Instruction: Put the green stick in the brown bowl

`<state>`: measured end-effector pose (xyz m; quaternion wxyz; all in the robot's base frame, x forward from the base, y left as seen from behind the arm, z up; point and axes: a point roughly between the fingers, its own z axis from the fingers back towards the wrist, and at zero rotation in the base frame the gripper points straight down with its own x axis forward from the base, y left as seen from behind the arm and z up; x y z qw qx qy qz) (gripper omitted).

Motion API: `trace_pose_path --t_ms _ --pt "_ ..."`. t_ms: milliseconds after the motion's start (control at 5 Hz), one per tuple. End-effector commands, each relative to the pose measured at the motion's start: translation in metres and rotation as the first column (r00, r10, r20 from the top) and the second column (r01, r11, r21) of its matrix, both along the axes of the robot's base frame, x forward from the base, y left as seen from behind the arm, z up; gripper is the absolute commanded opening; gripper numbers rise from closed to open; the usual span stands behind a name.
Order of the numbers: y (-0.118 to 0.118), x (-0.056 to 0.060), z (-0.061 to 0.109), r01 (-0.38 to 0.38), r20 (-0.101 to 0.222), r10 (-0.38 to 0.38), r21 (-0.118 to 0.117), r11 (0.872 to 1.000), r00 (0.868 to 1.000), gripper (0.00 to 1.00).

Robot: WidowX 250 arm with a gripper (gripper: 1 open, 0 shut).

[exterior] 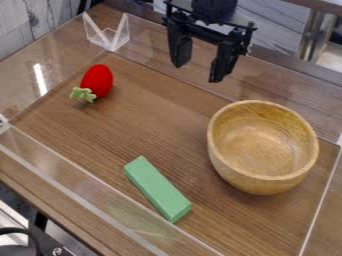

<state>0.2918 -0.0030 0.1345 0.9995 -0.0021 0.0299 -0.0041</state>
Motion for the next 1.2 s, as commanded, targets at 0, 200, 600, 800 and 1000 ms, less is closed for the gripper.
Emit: trace_pose_path --t_ms 0,200,600,800,1000 --pt "0.0 -0.002 -0.02 -0.013 -0.041 0.013 -0.001 1.0 0.999 1.0" --pt "0.004 -0.028 -0.038 -0.154 -0.054 0.153 -0.011 0.988 0.987 1.0" --pt "0.012 -0.085 -0.027 -0.514 -0.025 0.514 -0.03 0.857 0.858 1.0" --pt "0.016 -0.099 -0.035 -0.644 -0.04 0.643 -0.058 0.763 0.765 1.0" --pt "0.017 -0.102 -0.046 -0.726 -0.055 0.724 -0.084 0.683 0.688 1.0"
